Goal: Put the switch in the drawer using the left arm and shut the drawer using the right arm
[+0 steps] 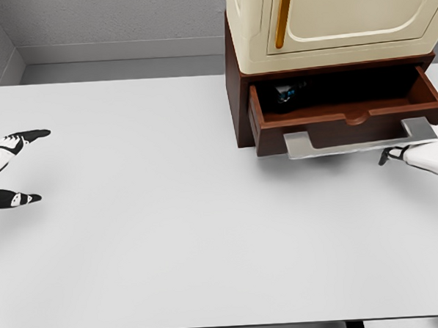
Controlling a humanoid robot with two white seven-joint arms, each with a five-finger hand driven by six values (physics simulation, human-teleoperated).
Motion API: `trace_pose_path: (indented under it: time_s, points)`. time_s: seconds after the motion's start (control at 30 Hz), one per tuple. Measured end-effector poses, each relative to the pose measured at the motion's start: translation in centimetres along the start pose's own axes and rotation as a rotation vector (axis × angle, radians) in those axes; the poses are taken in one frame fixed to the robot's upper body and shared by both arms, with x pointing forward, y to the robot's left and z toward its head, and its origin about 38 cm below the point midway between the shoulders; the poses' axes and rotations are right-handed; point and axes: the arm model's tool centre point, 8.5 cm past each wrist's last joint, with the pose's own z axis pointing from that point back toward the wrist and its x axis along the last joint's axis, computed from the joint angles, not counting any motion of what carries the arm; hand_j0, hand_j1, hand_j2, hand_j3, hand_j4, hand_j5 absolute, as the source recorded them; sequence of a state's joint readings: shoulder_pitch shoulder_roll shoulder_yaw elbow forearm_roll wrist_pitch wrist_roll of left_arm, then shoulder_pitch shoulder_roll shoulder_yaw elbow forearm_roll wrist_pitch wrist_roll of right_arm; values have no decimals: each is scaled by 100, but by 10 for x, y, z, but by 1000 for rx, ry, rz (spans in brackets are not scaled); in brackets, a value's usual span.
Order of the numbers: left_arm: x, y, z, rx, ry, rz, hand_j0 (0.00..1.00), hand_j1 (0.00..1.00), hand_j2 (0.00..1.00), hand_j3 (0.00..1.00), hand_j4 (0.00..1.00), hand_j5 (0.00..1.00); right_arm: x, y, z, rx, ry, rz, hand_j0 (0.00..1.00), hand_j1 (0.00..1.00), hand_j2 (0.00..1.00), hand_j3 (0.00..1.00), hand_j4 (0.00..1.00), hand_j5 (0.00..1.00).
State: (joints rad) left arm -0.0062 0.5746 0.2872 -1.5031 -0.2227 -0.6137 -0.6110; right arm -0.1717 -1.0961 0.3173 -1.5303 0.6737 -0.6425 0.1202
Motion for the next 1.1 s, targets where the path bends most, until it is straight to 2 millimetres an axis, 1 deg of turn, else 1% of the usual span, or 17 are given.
trace_pose_path:
  time_s: [0.13, 0.27, 0.4, 0.63, 0.73, 0.87, 0.9, 0.93, 1.07, 1.1]
  points:
    - [0, 1, 0, 1, 0, -1, 100, 100, 100, 100, 100, 100, 1, 1, 2, -7, -8, -49, 60, 60, 60, 60, 60, 60]
    - [0, 0, -1, 2, -1, 1, 100, 100, 100, 100, 100, 100, 1, 1, 6, 18, -13, -66, 62, 62, 62, 62, 62, 62]
    - [0, -1, -1, 2, -1, 2, 100, 100, 100, 100, 100, 100, 1, -2, 10, 3, -19, -70, 62, 62, 62, 62, 62, 62]
    - [0, -2, -1, 0, -2, 3, 100, 100, 100, 100, 100, 100, 6, -1, 19, 15, -37, -107, 63, 63, 63, 63, 63, 63]
    - [0, -2, -2, -1, -3, 3, 100, 100, 100, 100, 100, 100, 5, -1, 25, 13, -33, -142, 64, 64, 64, 64, 64, 64]
    - [0, -1, -2, 0, -1, 3, 100, 100, 100, 100, 100, 100, -2, -4, 39, 15, -9, -185, 64, 64, 64, 64, 64, 64]
    - [0, -1, -2, 1, 0, 3, 100, 100, 100, 100, 100, 100, -4, -3, 43, 19, -1, -199, 65, 65, 65, 65, 65, 65]
    - [-1, -1, -1, 1, 1, 4, 100, 100, 100, 100, 100, 100, -6, -4, 46, 21, 4, -208, 69, 69, 69, 69, 69, 69]
    - [-2, -1, -1, 2, 5, 7, 100, 100, 100, 100, 100, 100, -6, -13, 51, 18, 0, -214, 70, 70, 70, 70, 70, 70]
    - [-3, -1, -1, 2, 6, 7, 100, 100, 100, 100, 100, 100, -6, -13, 52, 24, 1, -204, 72, 72, 72, 72, 72, 72]
